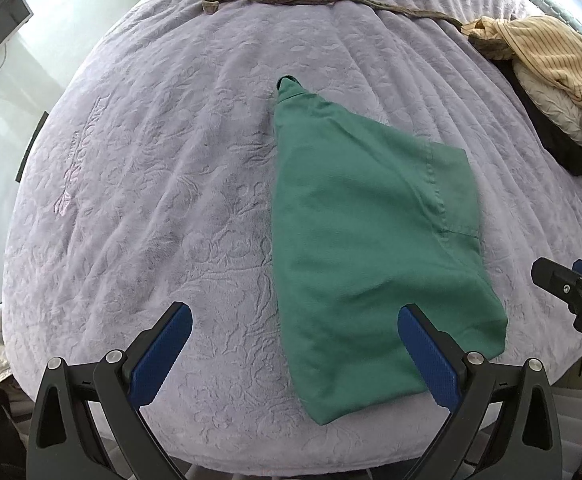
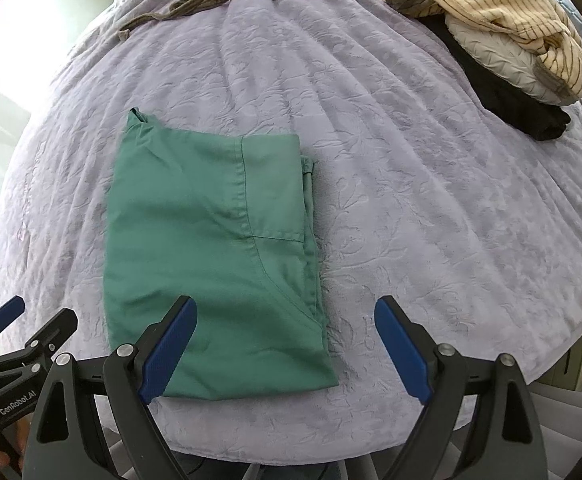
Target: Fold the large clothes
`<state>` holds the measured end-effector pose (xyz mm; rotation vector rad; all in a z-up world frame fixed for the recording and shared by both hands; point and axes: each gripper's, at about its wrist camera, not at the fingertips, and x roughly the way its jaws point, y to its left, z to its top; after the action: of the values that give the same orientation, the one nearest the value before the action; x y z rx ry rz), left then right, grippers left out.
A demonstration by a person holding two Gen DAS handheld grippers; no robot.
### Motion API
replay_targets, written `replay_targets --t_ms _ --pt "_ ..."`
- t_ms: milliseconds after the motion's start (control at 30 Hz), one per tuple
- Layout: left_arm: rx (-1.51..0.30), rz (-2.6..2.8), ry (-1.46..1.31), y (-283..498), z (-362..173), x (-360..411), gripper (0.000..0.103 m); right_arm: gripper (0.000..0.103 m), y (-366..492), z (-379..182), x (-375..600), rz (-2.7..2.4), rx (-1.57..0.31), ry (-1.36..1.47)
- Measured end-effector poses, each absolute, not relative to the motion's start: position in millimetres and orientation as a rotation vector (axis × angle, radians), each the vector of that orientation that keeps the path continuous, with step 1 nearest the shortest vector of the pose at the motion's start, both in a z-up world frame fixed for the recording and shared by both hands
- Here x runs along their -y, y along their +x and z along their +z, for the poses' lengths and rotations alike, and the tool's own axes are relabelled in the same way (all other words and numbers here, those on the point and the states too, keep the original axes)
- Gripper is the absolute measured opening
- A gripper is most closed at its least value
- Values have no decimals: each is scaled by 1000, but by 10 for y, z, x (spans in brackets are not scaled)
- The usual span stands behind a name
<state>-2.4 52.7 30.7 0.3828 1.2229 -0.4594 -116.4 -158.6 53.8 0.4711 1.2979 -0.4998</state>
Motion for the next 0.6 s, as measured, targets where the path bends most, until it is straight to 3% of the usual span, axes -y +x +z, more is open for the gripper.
replay_targets --t_ms 600 --pt "-1195 -443 389 16 356 -522 103 92 -1101 539 1543 -475 -1309 448"
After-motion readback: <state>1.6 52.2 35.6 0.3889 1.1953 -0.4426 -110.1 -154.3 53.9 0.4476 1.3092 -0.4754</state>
